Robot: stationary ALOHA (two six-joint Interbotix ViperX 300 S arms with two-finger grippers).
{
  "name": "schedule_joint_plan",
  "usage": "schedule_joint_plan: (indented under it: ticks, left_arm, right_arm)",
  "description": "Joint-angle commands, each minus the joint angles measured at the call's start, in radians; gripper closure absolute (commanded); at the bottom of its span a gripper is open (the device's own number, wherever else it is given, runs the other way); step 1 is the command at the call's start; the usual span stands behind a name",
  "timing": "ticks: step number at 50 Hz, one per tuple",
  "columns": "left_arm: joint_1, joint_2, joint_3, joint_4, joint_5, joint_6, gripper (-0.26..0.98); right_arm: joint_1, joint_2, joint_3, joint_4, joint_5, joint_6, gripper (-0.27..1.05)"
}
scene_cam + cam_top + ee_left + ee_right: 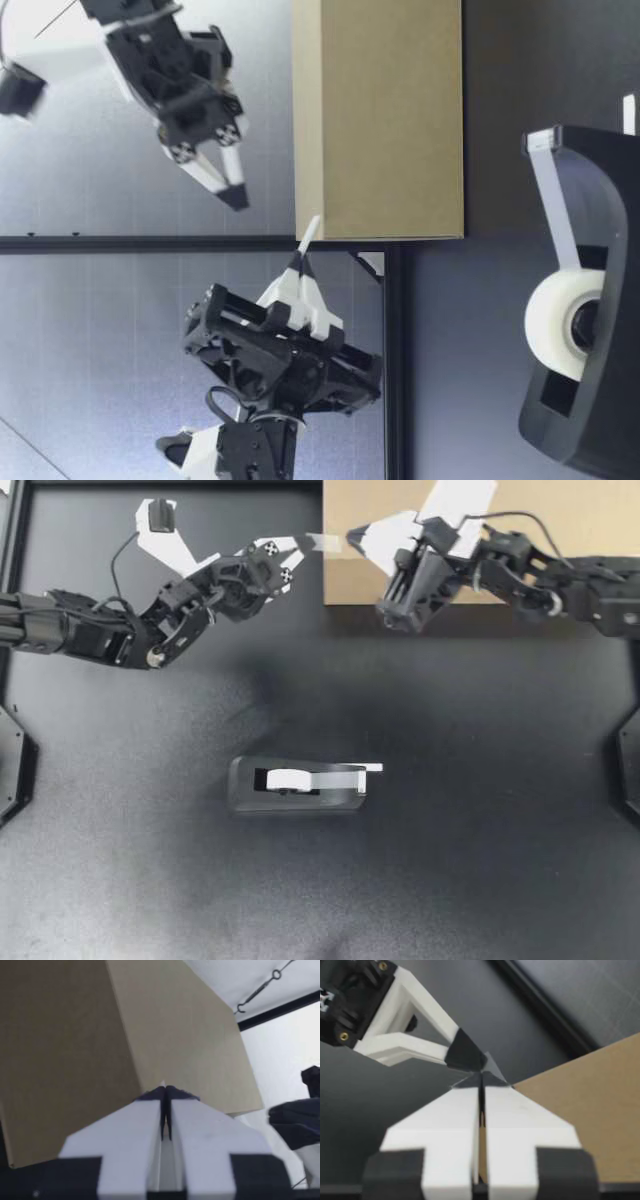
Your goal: Cut a small piece of tape from the tape dispenser then place it on the cardboard box's edge.
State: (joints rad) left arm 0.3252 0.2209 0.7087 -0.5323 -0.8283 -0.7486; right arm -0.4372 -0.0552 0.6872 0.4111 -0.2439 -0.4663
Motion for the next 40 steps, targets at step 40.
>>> schedule_joint_plan:
  ticks: [40]
  left_arm:
    - [0.006,0.0,-0.014,0.0,0.031,0.003,0.82]
  right_arm:
    - [-0.064,0.173,-0.144,-0.002,0.109,-0.008,0.89]
